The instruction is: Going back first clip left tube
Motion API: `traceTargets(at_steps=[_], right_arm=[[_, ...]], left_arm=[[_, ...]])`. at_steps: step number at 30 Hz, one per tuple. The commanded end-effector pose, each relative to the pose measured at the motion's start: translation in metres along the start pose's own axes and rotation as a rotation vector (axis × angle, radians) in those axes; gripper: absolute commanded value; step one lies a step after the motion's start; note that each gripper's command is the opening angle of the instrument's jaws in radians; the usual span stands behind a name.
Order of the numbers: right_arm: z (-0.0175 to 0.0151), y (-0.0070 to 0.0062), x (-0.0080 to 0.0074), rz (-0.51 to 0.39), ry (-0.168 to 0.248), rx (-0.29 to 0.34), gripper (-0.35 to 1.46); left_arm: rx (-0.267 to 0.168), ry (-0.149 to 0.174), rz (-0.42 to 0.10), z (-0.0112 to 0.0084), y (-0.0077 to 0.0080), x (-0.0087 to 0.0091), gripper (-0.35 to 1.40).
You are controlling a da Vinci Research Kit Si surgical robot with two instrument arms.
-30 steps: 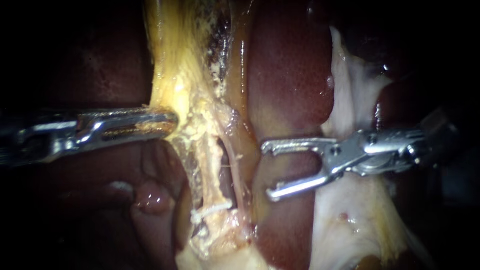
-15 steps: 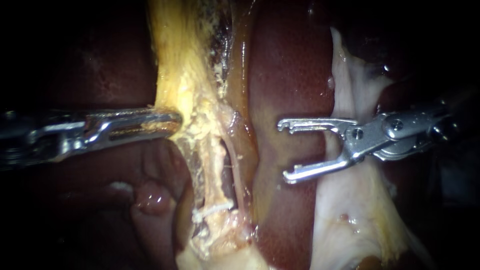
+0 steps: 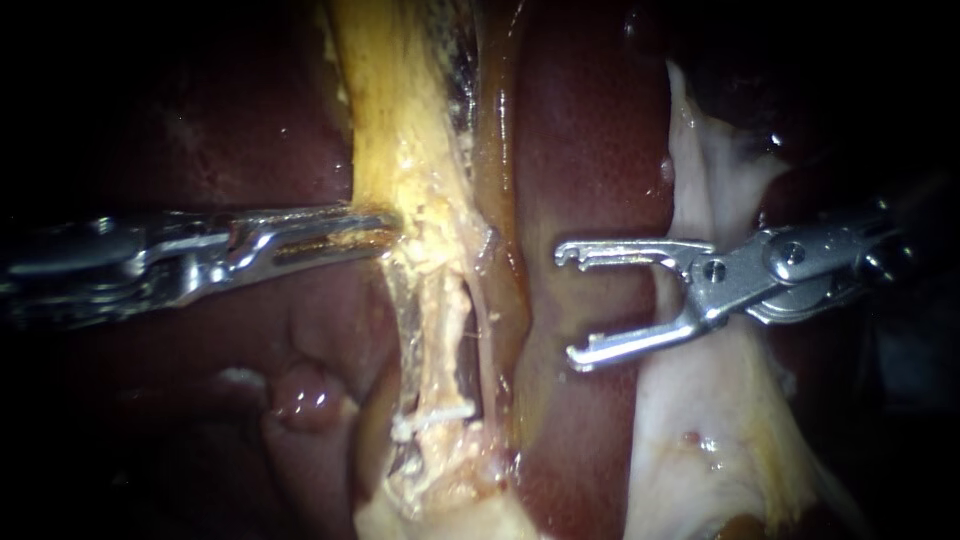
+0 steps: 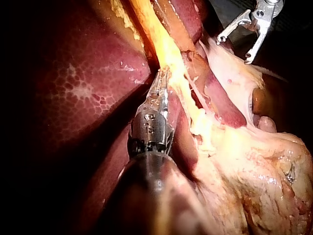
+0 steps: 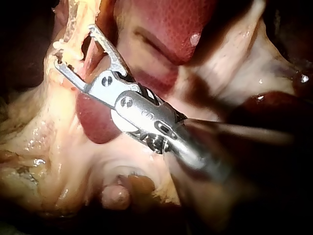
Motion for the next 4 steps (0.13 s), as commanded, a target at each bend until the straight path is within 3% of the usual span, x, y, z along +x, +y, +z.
traceTargets(at_steps=[1,4], right_arm=[[0.0000,0.0000,0.0001,0.000,0.001,0.002,0.60],[0.0000,-0.0001,0.0001,0.000,0.001,0.002,0.60]], left_arm=[[0.000,0.000,-0.001,-0.0001,0.0000,0.0000,-0.35],[0.003,0.002,-0.001,-0.0001,0.0000,0.0000,-0.35]])
